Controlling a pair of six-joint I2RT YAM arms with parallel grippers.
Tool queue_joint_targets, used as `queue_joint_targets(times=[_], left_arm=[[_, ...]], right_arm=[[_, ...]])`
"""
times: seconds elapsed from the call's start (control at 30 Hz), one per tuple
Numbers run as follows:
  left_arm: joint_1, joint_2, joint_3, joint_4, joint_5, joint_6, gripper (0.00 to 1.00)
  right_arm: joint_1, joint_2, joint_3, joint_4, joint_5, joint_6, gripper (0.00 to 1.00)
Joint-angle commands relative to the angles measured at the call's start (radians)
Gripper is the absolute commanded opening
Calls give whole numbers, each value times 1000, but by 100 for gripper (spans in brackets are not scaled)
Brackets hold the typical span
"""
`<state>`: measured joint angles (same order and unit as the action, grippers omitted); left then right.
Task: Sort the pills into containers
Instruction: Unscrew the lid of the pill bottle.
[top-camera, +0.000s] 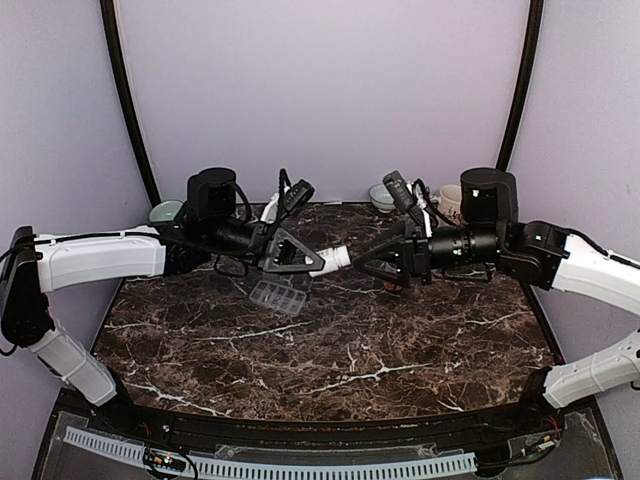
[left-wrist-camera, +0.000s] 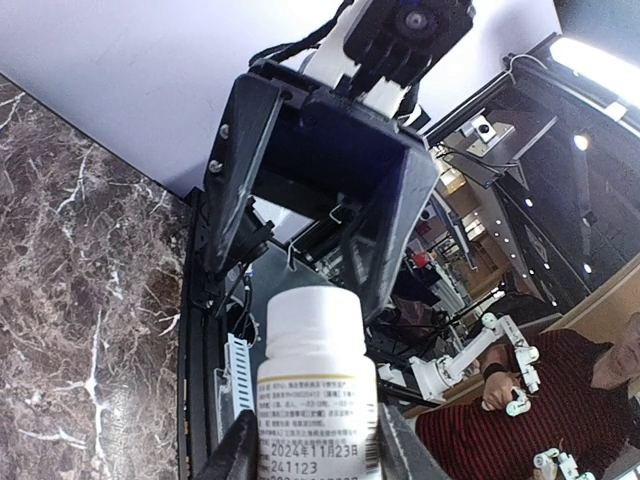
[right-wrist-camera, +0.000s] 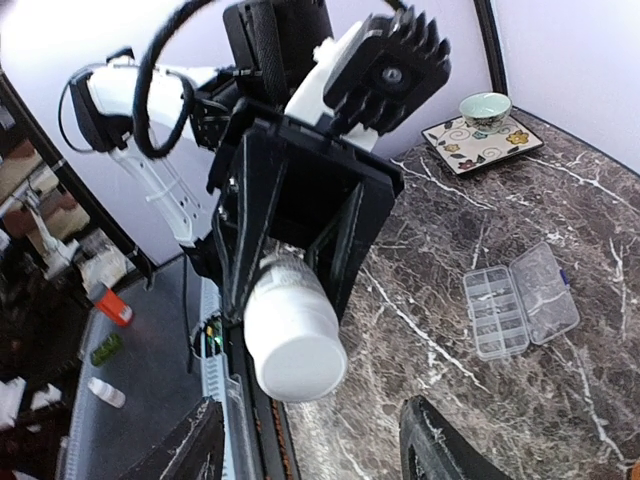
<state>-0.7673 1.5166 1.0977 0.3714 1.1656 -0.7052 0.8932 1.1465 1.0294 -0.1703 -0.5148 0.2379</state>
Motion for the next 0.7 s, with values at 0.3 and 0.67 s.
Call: queue_joint_targets(times=[0.3, 0.67], left_arm=[[5, -93, 28, -165, -165, 265, 0], [3, -85, 44, -227, -188, 329, 0]], right_arm=[[-93, 129, 67, 176, -266, 442, 56], [-101, 180, 101, 208, -309, 524, 52]])
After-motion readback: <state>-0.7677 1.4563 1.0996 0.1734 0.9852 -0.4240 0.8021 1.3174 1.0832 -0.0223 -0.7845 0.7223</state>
